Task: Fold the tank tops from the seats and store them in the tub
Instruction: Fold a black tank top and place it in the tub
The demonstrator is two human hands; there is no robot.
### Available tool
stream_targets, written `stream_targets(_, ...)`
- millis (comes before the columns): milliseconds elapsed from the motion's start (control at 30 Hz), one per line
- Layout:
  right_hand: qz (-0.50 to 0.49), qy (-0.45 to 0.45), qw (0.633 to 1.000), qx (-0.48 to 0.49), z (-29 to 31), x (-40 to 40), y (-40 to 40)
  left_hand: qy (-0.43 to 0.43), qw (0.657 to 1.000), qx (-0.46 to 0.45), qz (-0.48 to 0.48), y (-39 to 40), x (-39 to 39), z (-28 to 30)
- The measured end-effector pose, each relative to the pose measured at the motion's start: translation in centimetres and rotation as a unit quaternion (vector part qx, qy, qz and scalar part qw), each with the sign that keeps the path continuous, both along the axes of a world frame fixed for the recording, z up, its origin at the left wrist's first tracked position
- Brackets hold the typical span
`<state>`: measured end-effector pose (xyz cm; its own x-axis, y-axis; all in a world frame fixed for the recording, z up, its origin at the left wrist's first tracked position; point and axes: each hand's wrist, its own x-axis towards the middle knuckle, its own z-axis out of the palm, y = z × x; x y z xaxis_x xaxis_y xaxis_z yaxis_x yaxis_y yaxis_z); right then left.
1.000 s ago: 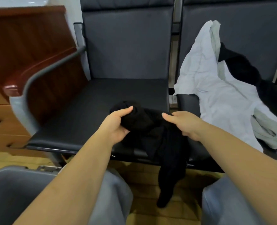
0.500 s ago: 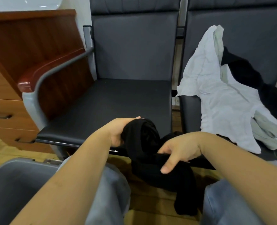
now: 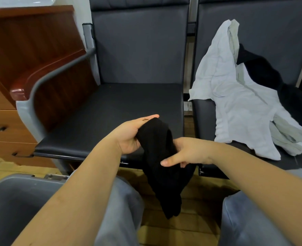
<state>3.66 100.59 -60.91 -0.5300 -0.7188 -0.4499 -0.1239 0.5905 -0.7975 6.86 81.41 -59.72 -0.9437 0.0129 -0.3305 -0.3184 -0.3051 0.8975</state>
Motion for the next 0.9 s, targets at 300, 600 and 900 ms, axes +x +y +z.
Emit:
stream_targets(300, 0.032, -0.221, 0.966, -0.129, 1.5, 0.6, 0.0, -0.052, 0.994, -0.067, 0.062, 0.9, -0.1, -0.3)
stream_targets(600, -0.268, -0.166, 0.93, -0.187, 1.3, -0.5, -0.2, 0.135, 0.962, -0.216, -0.101, 1.1, 0.7, -0.2)
stream_targets(900, -0.315, -0.252, 0.888, -0.222, 1.6, -0.3, 0.1, 0.131, 0.952, -0.252, -0.111, 0.6, 0.9, 0.1)
